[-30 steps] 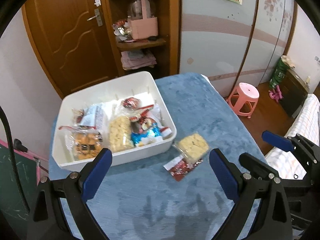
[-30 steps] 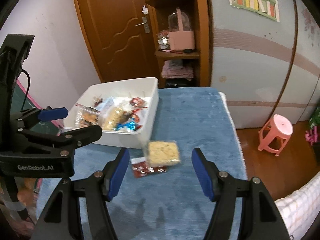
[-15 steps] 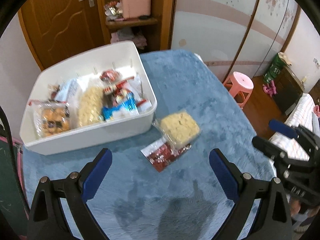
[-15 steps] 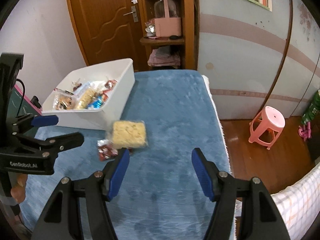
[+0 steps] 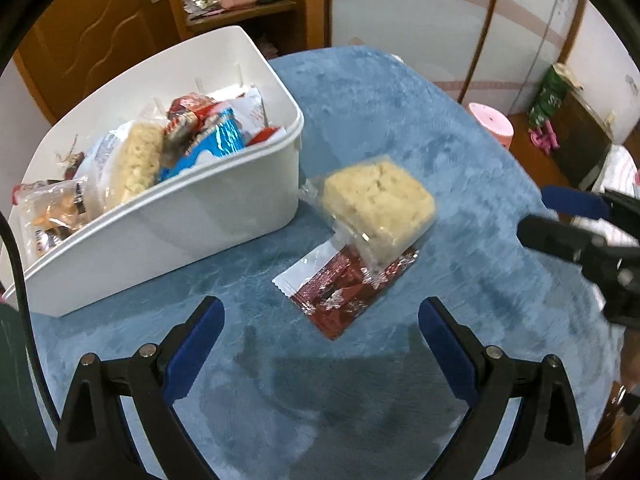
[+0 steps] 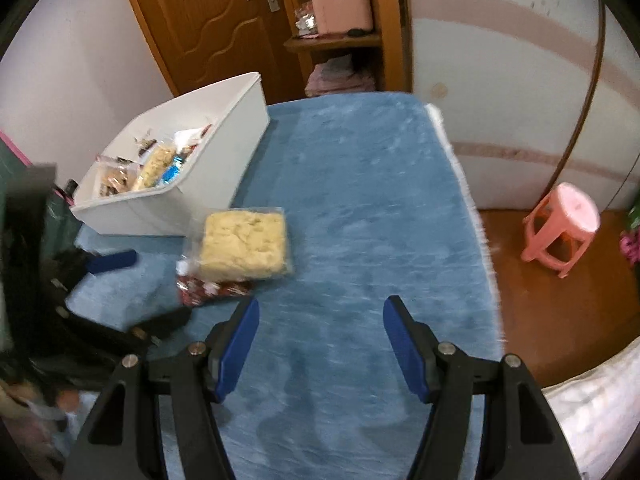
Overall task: Organize snacks
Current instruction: 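Grasp the clear rice bar bag with the right gripper while the left grasps the brown candy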
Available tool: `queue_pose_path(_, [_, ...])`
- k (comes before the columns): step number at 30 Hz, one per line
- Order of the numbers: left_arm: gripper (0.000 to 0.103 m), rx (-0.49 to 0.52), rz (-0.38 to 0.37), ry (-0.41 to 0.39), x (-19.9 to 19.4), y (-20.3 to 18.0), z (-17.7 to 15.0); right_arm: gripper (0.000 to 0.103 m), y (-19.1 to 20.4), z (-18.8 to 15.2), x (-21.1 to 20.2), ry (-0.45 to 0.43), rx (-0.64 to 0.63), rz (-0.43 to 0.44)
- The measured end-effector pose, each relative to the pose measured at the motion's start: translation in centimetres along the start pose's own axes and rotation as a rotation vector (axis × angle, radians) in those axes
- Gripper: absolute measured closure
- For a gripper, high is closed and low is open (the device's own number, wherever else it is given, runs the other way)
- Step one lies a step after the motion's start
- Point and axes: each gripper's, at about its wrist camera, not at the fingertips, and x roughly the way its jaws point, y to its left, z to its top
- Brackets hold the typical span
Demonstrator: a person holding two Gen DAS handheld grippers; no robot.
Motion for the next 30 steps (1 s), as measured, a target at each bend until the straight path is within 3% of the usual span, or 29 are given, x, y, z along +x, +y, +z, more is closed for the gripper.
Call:
queue_pose_path(6, [0.006, 0.083, 0.071, -0.014, 2.0, 0.0, -0.3, 0.038, 1.1, 2.2, 2.6, 0.050, 0.074, 0.124])
queue_pose_path(14, [0.006, 0.058, 0.022, -0.020, 2.9, 1.1, -0.1, 0.037, 2.2, 4.4, 7.1, 0.149, 0.104, 0.153])
queue_pose_path(18, [0.006, 0.059, -0.007, -0.023, 3.4, 1.5, -0.1, 0.017, 2.6, 4.7, 8.6, 0.161, 0.122, 0.181])
queue_pose_path(24, [0.006, 0.045, -0.040, -0.027, 3.8, 1.7, 0.0, 0.011, 3.4, 4.7, 9.9, 0.171, 0.115, 0.180])
queue_pose_path(26, [0.006, 0.036, -0.045, -0.026, 3.9, 1.8, 0.1, 0.016, 3.9, 4.7, 9.9, 0.166, 0.080, 0.160])
queue_pose_path(27, [0.006, 0.033, -0.043, -0.026, 4.0, 1.8, 0.1, 0.035, 4.3, 4.7, 9.7, 0.163, 0.060, 0.168])
queue_pose_path(28, [0.006, 0.028, -0.044, -0.026, 4.1, 1.8, 0.2, 0.059, 4.4, 4.7, 9.6, 0.163, 0.057, 0.201])
queue_pose_path(29, [0.006, 0.026, -0.047, -0.026, 4.1, 1.9, 0.3, 0.059, 4.3, 4.7, 9.3, 0.172, 0.072, 0.260])
queue_pose_path(30, [0.006, 0.023, -0.047, -0.025, 4.1, 1.9, 0.4, 0.059, 4.3, 4.8, 9.0, 0.168, 0.084, 0.263])
